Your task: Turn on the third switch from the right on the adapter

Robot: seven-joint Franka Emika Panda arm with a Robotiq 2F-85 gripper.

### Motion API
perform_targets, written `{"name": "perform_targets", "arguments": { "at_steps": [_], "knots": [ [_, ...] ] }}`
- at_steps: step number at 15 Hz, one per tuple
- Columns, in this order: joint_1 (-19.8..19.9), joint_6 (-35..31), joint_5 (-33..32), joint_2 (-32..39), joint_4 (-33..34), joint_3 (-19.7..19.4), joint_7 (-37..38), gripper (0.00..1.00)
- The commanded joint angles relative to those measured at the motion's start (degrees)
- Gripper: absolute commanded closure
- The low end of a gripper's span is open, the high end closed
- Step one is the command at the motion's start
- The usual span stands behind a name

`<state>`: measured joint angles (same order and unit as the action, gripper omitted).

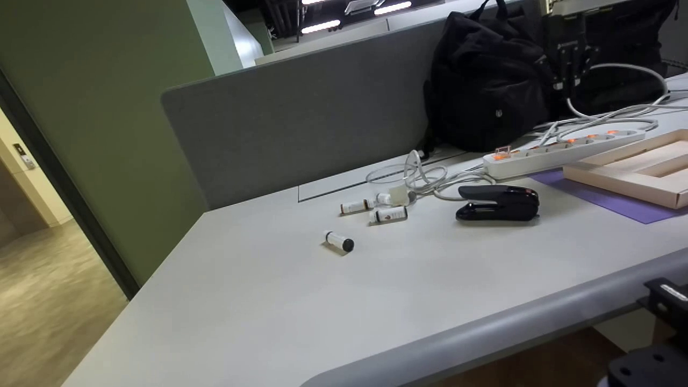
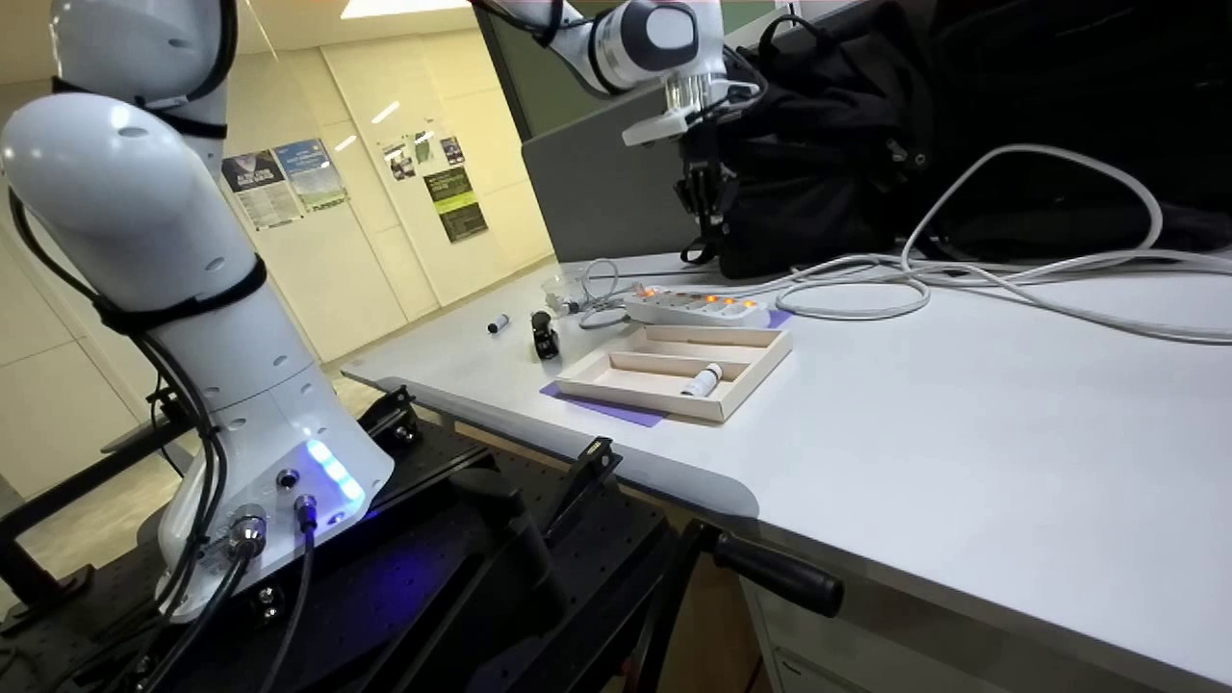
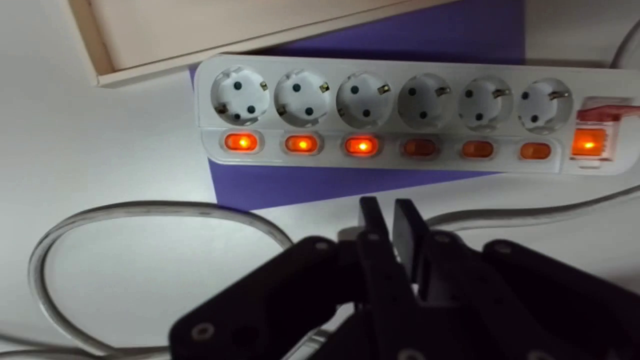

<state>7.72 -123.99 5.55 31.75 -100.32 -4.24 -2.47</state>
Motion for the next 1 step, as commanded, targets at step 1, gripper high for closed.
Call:
{"name": "perform_targets", "arguments": {
  "at_steps": [1],
  "knots": [
    [0.3, 0.9, -0.1, -1.7, -0.4, 0.2, -0.2, 0.79]
  ]
}}
